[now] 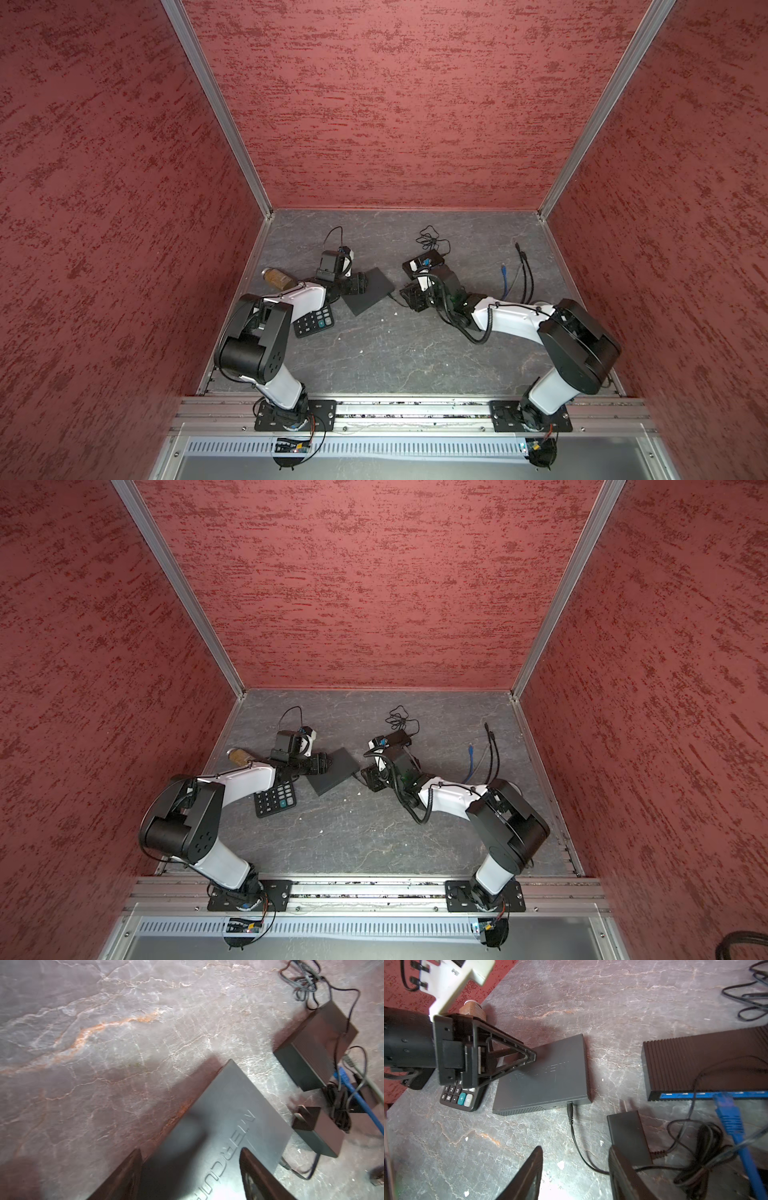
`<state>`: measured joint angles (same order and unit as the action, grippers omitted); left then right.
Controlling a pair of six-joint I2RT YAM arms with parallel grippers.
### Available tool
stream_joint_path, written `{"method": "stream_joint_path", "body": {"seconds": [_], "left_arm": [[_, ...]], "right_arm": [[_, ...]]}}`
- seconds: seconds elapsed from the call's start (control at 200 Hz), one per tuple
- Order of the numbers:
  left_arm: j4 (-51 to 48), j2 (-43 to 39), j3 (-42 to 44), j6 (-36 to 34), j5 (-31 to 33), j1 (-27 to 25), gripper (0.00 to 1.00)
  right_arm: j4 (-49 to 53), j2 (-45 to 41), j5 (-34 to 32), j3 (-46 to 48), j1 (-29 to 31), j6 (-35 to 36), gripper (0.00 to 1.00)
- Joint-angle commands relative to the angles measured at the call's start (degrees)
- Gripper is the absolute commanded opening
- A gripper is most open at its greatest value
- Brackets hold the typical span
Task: Insert the plug into the switch port
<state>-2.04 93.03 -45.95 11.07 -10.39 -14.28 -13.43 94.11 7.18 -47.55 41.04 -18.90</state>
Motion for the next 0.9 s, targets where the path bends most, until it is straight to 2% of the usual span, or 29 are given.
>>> {"method": "stream_joint_path", "body": {"seconds": [0.0, 0.421, 0.601, 0.897], "left_arm": [[-1.57, 1.77, -2.14, 1.85, 2.07, 0.39, 0.75], [-3.12, 4.25, -4.58, 5.83, 4.22, 0.21, 0.75], [-3.65, 3.65, -3.65, 6.75, 4.37, -1.45, 0.75], [-3.55, 4.36, -1.91, 8.26, 4.91, -4.53, 0.75]], "right_arm": [[-1.13, 1.75, 1.91, -2.54, -0.07, -2.78, 0.52], [-4.21, 9.65, 8.07, -7.02, 0.18, -6.67, 0.51], [-4.38, 13.4, 10.69, -9.64, 0.18, -7.92, 0.51], [-2.63, 16.68, 8.52, -12.84, 0.19, -8.45, 0.51]]}}
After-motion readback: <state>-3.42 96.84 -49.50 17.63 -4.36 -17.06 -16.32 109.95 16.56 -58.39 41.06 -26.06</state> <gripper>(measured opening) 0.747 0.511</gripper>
